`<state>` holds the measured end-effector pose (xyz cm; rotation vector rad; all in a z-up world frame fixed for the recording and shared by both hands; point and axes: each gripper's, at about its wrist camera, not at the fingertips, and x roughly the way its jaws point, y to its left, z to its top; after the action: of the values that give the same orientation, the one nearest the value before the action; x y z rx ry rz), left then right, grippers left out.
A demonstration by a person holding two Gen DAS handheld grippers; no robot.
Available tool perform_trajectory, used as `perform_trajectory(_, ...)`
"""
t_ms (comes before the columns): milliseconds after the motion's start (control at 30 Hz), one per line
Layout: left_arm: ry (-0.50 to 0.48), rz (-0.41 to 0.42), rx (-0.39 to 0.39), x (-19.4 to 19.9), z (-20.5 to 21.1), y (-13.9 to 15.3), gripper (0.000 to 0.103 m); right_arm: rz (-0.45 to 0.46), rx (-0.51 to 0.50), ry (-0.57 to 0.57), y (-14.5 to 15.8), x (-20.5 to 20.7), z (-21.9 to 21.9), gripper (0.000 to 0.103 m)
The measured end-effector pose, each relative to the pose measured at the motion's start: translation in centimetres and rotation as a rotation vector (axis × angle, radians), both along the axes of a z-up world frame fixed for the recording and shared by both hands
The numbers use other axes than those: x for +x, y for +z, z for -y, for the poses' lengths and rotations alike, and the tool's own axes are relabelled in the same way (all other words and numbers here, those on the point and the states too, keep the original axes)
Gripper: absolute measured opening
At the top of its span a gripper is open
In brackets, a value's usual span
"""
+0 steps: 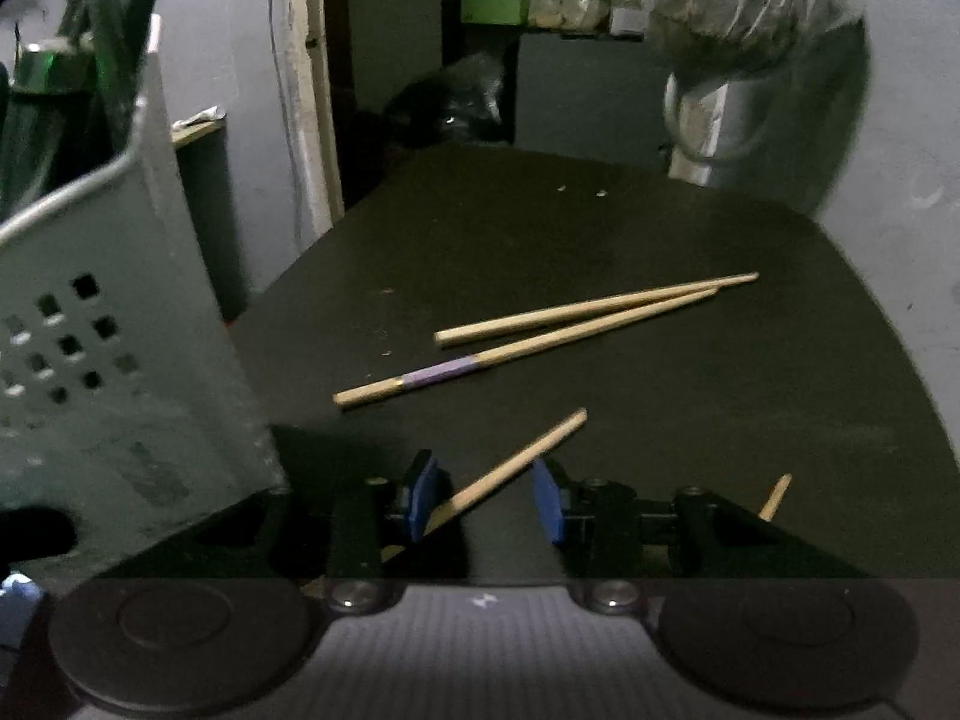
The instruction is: Organize utensils
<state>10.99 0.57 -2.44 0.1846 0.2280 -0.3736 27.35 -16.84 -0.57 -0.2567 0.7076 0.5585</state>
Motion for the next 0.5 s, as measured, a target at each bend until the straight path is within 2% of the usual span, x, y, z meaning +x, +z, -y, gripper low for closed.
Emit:
perform_trajectory(33, 0.0, 0.0, 0.001, 0.0, 0.0, 0.0, 0.078, 0.012, -0.018, -0.019, 0.0, 0.0, 0.1, 0.025)
perform_trajectory(167, 0.0, 0.0, 0.0, 0.0, 0.0, 0.0, 0.078, 0.039, -0.051, -0.068, -0.2, 0.2, 1.4, 0.012)
perform_trajectory(433, 0.0, -0.001, 0.0, 0.1, 0.0, 0.0, 0.078, 0.078, -0.039, -0.17, -0.6, 1.6, 5.3, 0.01)
perform_trajectory(500, 0.0, -0.001, 0.001, 0.0, 0.1, 0.0, 0.078, 0.079, 0.007, -0.193, -0.6, 1.8, 6.4, 0.017)
